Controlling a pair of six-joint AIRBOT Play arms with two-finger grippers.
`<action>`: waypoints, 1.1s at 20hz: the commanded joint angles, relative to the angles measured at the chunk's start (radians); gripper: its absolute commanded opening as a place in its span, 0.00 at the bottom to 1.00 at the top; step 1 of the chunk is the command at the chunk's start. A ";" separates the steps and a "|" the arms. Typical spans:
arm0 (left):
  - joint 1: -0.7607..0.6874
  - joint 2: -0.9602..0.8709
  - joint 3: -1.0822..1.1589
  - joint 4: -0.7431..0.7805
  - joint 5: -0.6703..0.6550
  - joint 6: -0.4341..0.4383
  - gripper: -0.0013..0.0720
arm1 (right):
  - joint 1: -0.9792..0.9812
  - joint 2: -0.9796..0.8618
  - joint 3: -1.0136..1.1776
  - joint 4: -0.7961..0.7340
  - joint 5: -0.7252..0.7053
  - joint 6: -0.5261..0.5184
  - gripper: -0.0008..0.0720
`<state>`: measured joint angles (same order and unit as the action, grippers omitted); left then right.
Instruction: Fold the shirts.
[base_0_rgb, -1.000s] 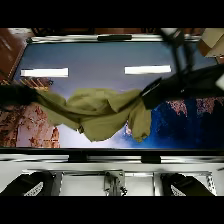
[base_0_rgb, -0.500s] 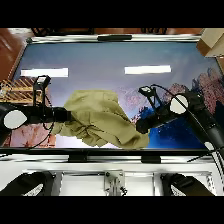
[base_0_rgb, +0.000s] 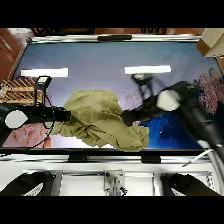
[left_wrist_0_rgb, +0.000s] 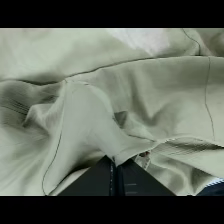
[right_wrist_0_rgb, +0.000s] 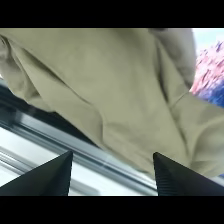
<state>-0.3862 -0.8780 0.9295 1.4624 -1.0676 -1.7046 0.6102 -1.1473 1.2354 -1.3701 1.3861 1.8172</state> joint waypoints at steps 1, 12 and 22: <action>0.027 -0.001 -0.001 0.005 -0.006 0.048 0.07 | 0.186 -0.131 -0.027 -0.105 0.020 0.215 0.86; 0.032 -0.001 -0.001 0.004 -0.006 0.097 0.07 | 0.219 -0.403 -0.041 -0.070 0.006 0.244 0.86; 0.032 -0.001 -0.001 0.004 -0.006 0.096 0.07 | 0.219 -0.446 -0.040 -0.150 -0.002 0.304 0.16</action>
<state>-0.3542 -0.8780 0.9291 1.4658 -1.0737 -1.6085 0.8288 -1.5826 1.1946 -1.5127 1.3785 2.1113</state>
